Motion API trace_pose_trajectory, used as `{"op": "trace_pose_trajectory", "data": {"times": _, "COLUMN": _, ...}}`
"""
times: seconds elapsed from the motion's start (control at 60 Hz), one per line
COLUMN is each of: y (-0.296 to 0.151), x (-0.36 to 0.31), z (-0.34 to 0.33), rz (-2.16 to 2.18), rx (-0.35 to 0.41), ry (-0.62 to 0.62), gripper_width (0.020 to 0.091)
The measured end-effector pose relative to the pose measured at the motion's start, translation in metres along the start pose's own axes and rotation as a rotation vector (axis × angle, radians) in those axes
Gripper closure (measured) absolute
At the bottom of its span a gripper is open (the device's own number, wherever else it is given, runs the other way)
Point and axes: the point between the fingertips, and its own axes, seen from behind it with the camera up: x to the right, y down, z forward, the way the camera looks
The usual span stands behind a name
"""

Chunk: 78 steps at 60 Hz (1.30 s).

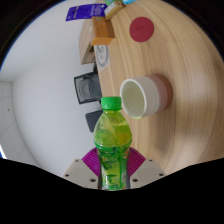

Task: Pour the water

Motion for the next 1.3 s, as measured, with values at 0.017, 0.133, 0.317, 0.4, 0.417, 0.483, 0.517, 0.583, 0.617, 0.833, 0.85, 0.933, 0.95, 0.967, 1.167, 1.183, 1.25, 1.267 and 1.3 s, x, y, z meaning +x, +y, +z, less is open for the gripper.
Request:
{"op": "trace_pose_trajectory", "data": {"times": 0.017, "y": 0.000, "x": -0.003, "z": -0.002, "rz": -0.039, "rx": 0.002, "ry": -0.001, "gripper_width": 0.0796}}
{"op": "trace_pose_trajectory", "data": {"times": 0.133, "y": -0.014, "x": -0.026, "z": -0.021, "rz": -0.421, "rx": 0.047, "ry": 0.021, "gripper_width": 0.0771}}
{"op": "trace_pose_trajectory", "data": {"times": 0.317, "y": -0.064, "x": -0.084, "z": -0.062, "rz": -1.031, "rx": 0.207, "ry": 0.064, "gripper_width": 0.0771}}
{"op": "trace_pose_trajectory", "data": {"times": 0.4, "y": -0.103, "x": -0.106, "z": -0.082, "rz": -1.302, "rx": 0.345, "ry": 0.136, "gripper_width": 0.0771}}
{"op": "trace_pose_trajectory", "data": {"times": 0.417, "y": -0.113, "x": -0.109, "z": -0.086, "rz": -1.355, "rx": 0.379, "ry": 0.160, "gripper_width": 0.0763}}
{"op": "trace_pose_trajectory", "data": {"times": 0.483, "y": -0.146, "x": -0.117, "z": -0.098, "rz": -1.539, "rx": 0.481, "ry": 0.259, "gripper_width": 0.0761}}
{"op": "trace_pose_trajectory", "data": {"times": 0.517, "y": -0.161, "x": -0.113, "z": -0.105, "rz": -1.610, "rx": 0.521, "ry": 0.268, "gripper_width": 0.0736}}
{"op": "trace_pose_trajectory", "data": {"times": 0.583, "y": -0.182, "x": -0.118, "z": -0.102, "rz": -1.631, "rx": 0.542, "ry": 0.293, "gripper_width": 0.0736}}
{"op": "trace_pose_trajectory", "data": {"times": 0.617, "y": -0.194, "x": -0.117, "z": -0.101, "rz": -1.614, "rx": 0.549, "ry": 0.288, "gripper_width": 0.0735}}
{"op": "trace_pose_trajectory", "data": {"times": 0.833, "y": -0.269, "x": -0.076, "z": -0.081, "rz": -1.602, "rx": 0.552, "ry": 0.355, "gripper_width": 0.0736}}
{"op": "trace_pose_trajectory", "data": {"times": 0.85, "y": -0.272, "x": -0.073, "z": -0.078, "rz": -1.605, "rx": 0.550, "ry": 0.359, "gripper_width": 0.0736}}
{"op": "trace_pose_trajectory", "data": {"times": 0.933, "y": -0.287, "x": -0.057, "z": -0.066, "rz": -1.601, "rx": 0.539, "ry": 0.355, "gripper_width": 0.0738}}
{"op": "trace_pose_trajectory", "data": {"times": 0.95, "y": -0.289, "x": -0.054, "z": -0.063, "rz": -1.601, "rx": 0.532, "ry": 0.354, "gripper_width": 0.0737}}
{"op": "trace_pose_trajectory", "data": {"times": 0.967, "y": -0.291, "x": -0.050, "z": -0.061, "rz": -1.602, "rx": 0.527, "ry": 0.353, "gripper_width": 0.0737}}
{"op": "trace_pose_trajectory", "data": {"times": 1.167, "y": -0.297, "x": -0.021, "z": -0.053, "rz": -1.614, "rx": 0.506, "ry": 0.297, "gripper_width": 0.0700}}
{"op": "trace_pose_trajectory", "data": {"times": 1.183, "y": -0.296, "x": -0.019, "z": -0.053, "rz": -1.615, "rx": 0.505, "ry": 0.297, "gripper_width": 0.0692}}
{"op": "trace_pose_trajectory", "data": {"times": 1.25, "y": -0.295, "x": -0.018, "z": -0.056, "rz": -1.620, "rx": 0.510, "ry": 0.272, "gripper_width": 0.0653}}
{"op": "trace_pose_trajectory", "data": {"times": 1.267, "y": -0.295, "x": -0.018, "z": -0.056, "rz": -1.624, "rx": 0.509, "ry": 0.269, "gripper_width": 0.0651}}
{"op": "trace_pose_trajectory", "data": {"times": 1.3, "y": -0.294, "x": -0.017, "z": -0.057, "rz": -1.636, "rx": 0.509, "ry": 0.270, "gripper_width": 0.0643}}
